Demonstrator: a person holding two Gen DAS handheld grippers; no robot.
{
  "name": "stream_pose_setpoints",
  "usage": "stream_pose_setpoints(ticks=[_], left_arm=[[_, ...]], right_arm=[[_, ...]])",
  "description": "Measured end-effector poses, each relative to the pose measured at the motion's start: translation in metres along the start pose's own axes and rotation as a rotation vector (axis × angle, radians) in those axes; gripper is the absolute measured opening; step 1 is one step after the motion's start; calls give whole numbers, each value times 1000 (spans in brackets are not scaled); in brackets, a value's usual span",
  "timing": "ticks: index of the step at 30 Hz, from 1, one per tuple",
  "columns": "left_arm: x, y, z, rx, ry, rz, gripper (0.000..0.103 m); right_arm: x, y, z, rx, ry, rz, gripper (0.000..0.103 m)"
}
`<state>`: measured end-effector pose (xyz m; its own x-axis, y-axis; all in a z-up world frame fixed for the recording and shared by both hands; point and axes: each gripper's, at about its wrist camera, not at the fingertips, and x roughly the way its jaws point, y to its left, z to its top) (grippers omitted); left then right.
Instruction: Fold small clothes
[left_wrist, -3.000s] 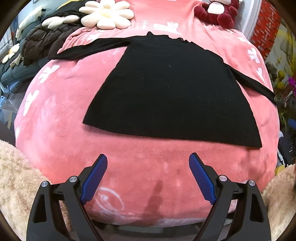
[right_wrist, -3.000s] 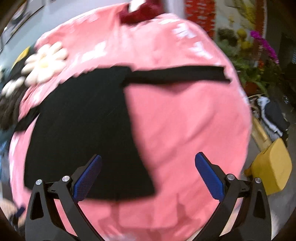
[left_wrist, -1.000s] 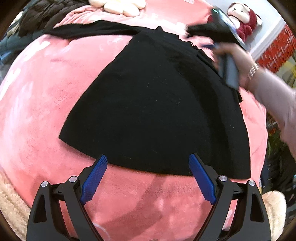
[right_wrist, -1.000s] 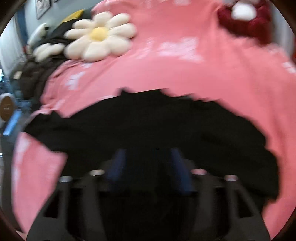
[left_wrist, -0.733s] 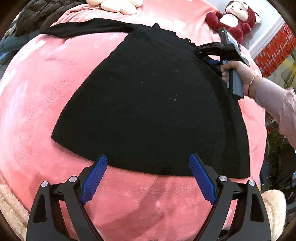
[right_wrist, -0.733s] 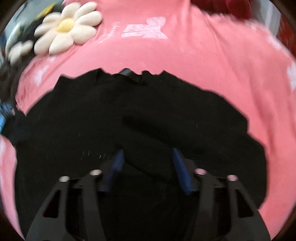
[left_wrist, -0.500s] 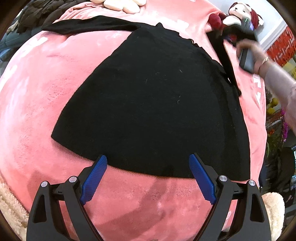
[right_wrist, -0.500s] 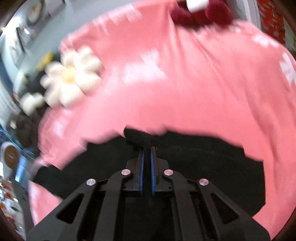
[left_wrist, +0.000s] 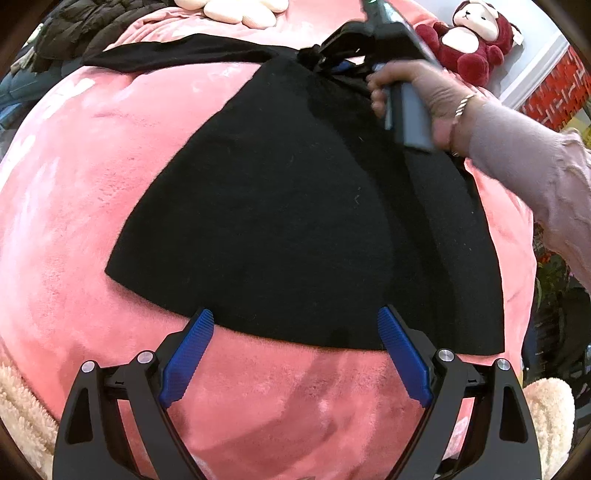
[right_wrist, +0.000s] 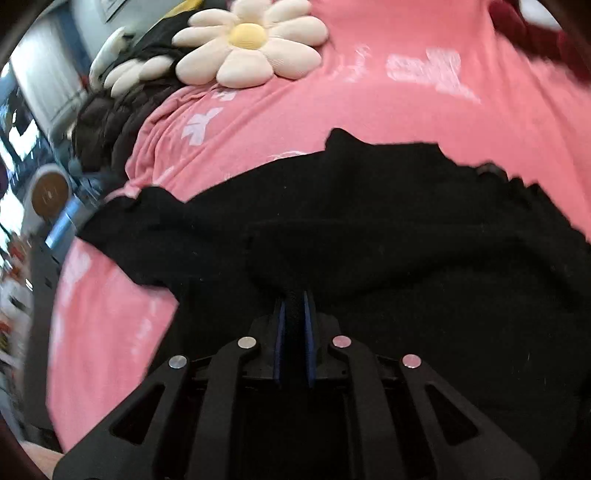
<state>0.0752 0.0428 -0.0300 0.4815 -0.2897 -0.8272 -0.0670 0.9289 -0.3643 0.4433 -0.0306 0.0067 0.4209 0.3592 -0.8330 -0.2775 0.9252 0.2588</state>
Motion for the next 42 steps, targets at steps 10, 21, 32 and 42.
stream_pose_setpoints(ticks=[10,21,32,42], left_arm=[[-11,-15,162,16,-174,-119,89],[135,-38,291,3,-100,100,89],[160,-44,282,163,-131,213,89],[159,-46,281,170,-131,217,90]], right_arm=[[-144,-163,-102,224,-183,-322,41],[-112,-234,-98,365,-188,-262,10],[-164,-254,-116,466,-303,-212,20],[-173,-250,-72,386,-298,-293,20]])
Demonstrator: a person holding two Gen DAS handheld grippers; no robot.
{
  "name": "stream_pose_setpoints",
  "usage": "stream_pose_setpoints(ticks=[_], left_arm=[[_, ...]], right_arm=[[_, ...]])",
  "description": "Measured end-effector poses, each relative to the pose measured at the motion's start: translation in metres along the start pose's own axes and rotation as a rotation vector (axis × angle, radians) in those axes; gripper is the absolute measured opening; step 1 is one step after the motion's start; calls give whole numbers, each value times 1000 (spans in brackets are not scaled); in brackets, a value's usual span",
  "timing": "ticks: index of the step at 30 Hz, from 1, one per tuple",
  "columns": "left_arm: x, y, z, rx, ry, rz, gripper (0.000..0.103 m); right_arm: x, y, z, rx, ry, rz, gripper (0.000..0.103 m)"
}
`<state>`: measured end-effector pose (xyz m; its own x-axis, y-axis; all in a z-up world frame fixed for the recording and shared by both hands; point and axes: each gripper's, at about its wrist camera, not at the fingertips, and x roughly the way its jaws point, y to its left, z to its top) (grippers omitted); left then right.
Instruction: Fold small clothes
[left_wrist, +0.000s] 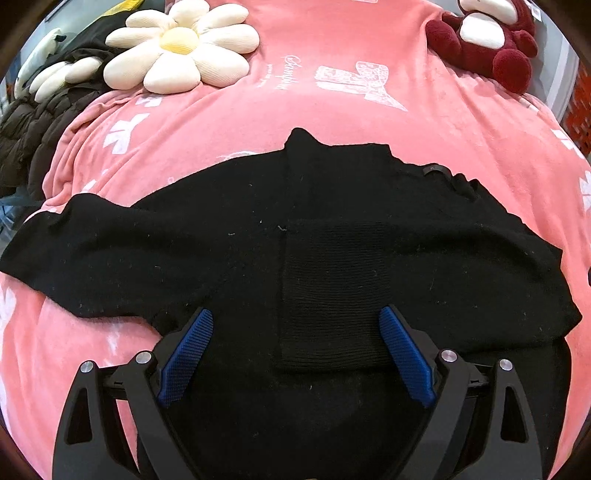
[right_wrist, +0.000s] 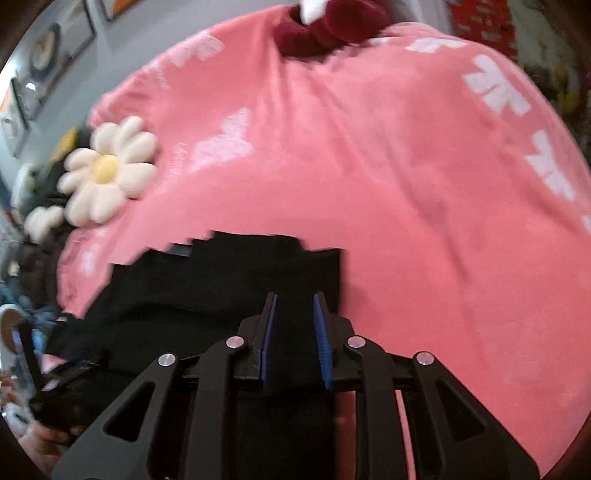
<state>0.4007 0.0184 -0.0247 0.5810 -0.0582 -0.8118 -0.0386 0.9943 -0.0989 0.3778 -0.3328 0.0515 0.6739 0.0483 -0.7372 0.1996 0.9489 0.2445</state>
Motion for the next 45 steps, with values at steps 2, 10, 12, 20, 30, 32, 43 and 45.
stream_pose_setpoints(ticks=[2,10,12,20,30,32,43,45], left_arm=[[0,1,0,3,-2,-3,91],[1,-1,-1,2,-9,5,93],[1,-1,1,7,-6,1,93],[5,-2,4,13,-18,5,95],[-9,4,-1,-7,5,-27,95],[-19,13,-2,-23,7,-48,95],[-57,199,-19,-483,12,-9,95],[-54,251,-19,-639,10,4,95]], right_arm=[[4,-5,2,7,14,23,20],[118,-23,24,72,239,63,33],[120,-23,36,70,209,89,10],[95,-48,56,114,76,-9,11],[70,3,-23,-128,179,-36,10],[44,17,-18,-124,113,-4,12],[-23,72,-69,-307,116,-9,29],[-43,84,-97,-323,151,29,38]])
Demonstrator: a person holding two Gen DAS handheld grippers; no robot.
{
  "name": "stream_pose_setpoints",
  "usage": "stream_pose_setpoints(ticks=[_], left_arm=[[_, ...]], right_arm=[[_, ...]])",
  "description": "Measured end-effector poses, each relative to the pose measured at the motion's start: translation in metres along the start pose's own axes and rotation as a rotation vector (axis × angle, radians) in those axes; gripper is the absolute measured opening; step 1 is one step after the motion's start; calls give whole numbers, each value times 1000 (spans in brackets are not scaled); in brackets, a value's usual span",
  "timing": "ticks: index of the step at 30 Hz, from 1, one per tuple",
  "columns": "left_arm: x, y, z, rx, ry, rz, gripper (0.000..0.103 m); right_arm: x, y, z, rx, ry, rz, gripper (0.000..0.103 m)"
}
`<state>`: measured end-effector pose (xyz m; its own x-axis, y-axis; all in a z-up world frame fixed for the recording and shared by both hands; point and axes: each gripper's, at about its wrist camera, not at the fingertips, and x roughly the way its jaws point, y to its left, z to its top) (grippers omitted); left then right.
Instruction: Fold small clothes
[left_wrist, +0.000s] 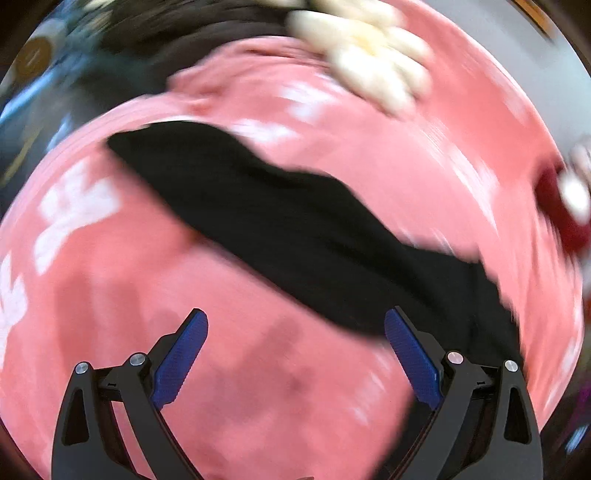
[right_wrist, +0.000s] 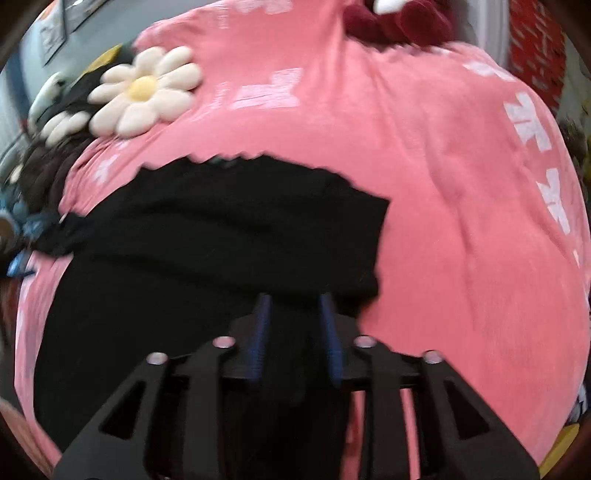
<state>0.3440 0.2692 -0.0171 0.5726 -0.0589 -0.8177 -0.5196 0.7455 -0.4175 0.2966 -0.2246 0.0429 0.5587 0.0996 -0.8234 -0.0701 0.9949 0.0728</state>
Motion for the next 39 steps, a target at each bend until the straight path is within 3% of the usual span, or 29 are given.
stream_pose_setpoints(ticks=[2,5,8,11,12,13,16,17,20,24,27,30,32,34,37,39], left_arm=[[10,41,28,-174,8,14,95],[20,80,57,-340,-25,39,95],[25,89,76,-354,-56,72,95],[42,83,89,-314,-44,92,94],[48,81,90,-304,-37,89,83],[54,80,92,-293,-30,65,58],[53,79,97,-270,-40,10,8],[47,74,98,-252,-65,-12,3],[17,35,103,-124,-116,-46,2],[-55,-59,88,142,-219,-178,2],[-107,-146,50,337,-252,-312,2],[-132,-230,-13,509,-202,-444,5],[-129,-264,-56,572,-147,-474,15],[-113,-287,-112,616,-63,-467,69],[-86,-286,-174,683,20,-417,71],[-76,-270,-207,768,39,-344,71]], right_arm=[[-9,13,-24,1,40,43,39],[-25,35,-63,10,80,80,46],[-30,58,-92,3,101,63,48],[-20,65,-101,55,148,77,48],[-19,64,-103,71,154,81,48],[-18,65,-104,82,154,78,49],[-19,68,-100,77,141,70,49],[-20,67,-100,76,138,69,50],[-24,64,-100,87,126,65,54],[-32,56,-102,131,108,69,54],[-43,46,-103,168,83,64,54],[-56,31,-104,205,53,54,54],[-64,20,-106,213,38,34,54],[-68,6,-109,223,37,14,54],[-75,-15,-107,248,29,5,54],[-79,-25,-97,247,16,10,57]])
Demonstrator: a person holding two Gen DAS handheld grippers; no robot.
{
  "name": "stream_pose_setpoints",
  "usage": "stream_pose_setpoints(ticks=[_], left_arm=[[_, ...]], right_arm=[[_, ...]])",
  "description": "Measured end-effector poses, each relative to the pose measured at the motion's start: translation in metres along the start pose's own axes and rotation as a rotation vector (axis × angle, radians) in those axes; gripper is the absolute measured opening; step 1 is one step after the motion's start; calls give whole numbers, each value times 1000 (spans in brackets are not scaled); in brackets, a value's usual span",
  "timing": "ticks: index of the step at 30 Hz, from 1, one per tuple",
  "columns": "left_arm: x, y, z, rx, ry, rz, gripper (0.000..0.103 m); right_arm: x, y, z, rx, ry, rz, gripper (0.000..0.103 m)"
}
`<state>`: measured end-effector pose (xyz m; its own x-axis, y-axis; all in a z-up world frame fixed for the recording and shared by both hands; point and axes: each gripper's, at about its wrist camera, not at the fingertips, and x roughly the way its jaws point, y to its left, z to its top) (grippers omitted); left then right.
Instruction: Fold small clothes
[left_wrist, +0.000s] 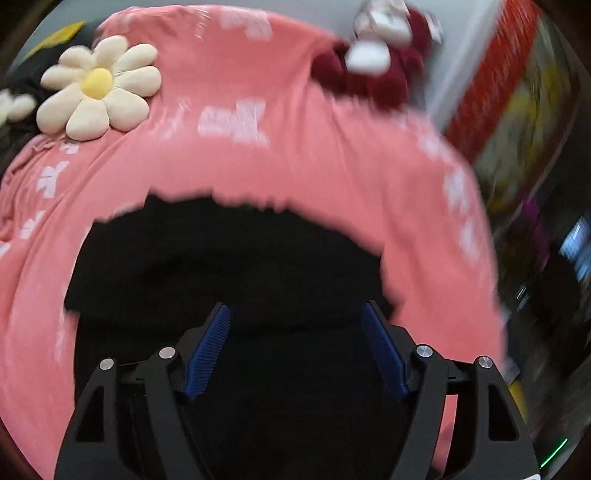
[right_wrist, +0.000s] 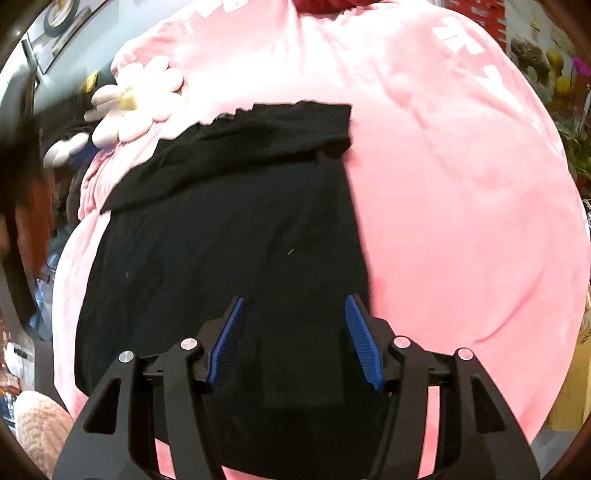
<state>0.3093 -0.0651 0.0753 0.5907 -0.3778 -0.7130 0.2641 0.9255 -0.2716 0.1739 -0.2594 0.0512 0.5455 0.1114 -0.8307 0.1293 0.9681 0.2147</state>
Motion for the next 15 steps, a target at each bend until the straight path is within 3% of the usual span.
stream_pose_setpoints(ticks=[2,6,10,15], left_arm=[[1,8,-29,21,39,24,71],[-18,56,-77,-76,95,80,71],[-44,96,-111,-148,71,132,72],[-57,124,-129,-184,23,137,73]], right_arm=[[3,-2,19,-5,-4,32,65],[34,9,74,-6,-7,110,65],[84,34,130,-25,-37,74,65],[163,54,161,41,82,59,65]])
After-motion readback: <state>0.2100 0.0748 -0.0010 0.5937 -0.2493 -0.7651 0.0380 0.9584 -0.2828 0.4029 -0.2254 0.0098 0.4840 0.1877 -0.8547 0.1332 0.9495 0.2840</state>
